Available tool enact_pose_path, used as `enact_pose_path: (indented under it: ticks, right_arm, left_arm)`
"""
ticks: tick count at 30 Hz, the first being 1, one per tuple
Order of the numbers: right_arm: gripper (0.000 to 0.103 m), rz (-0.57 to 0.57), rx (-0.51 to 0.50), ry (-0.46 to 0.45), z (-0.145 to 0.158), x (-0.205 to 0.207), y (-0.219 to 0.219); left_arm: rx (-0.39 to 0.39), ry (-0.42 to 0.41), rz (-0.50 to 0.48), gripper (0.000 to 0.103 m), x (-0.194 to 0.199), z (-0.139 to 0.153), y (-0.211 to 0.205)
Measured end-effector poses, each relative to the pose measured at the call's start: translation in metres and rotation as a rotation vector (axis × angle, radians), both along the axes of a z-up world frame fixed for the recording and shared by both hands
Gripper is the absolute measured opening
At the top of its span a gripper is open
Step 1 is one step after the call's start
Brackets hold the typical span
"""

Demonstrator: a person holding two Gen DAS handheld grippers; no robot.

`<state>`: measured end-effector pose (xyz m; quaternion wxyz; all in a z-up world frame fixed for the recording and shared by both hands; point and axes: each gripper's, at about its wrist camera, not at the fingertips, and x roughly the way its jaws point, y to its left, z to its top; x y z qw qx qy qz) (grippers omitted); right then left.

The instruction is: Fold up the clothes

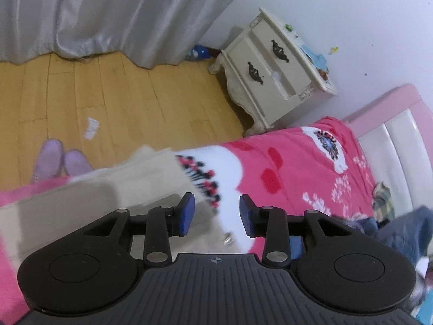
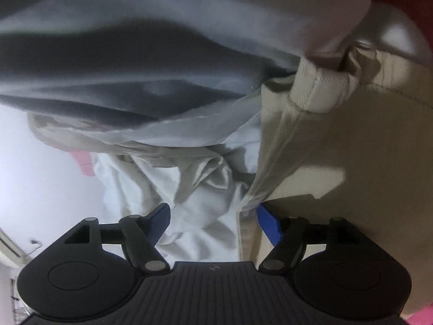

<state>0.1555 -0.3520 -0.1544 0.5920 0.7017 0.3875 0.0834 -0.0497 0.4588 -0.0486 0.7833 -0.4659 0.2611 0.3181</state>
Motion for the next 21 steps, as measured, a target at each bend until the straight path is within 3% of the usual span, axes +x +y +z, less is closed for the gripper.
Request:
enact_pose_path:
  ticks: [5, 11, 14, 19, 21]
  right_arm:
    - [0.088, 0.104, 0.007, -0.051, 0.019, -0.031, -0.002]
    - [0.093, 0.134, -0.070, -0.118, 0.046, -0.085, -0.026]
    - [0.094, 0.064, -0.081, -0.138, 0.050, -0.101, -0.045]
    - [0.095, 0.166, -0.076, -0.140, 0.055, -0.115, -0.041]
    - [0.096, 0.206, -0.080, -0.103, 0.043, -0.131, -0.030]
  left_arm:
    - [0.047, 0.025, -0.042, 0.051, -0.073, 0.009, -0.014]
    - [-0.037, -0.001, 0.017, 0.053, -0.146, -0.011, -0.020]
    - [-0.126, -0.008, 0.019, 0.053, -0.153, -0.031, -0.021]
    - [-0.171, 0.006, -0.015, 0.054, -0.143, -0.058, -0.026]
    - [-0.174, -0.007, -0.003, 0.056, -0.141, -0.066, -0.026]
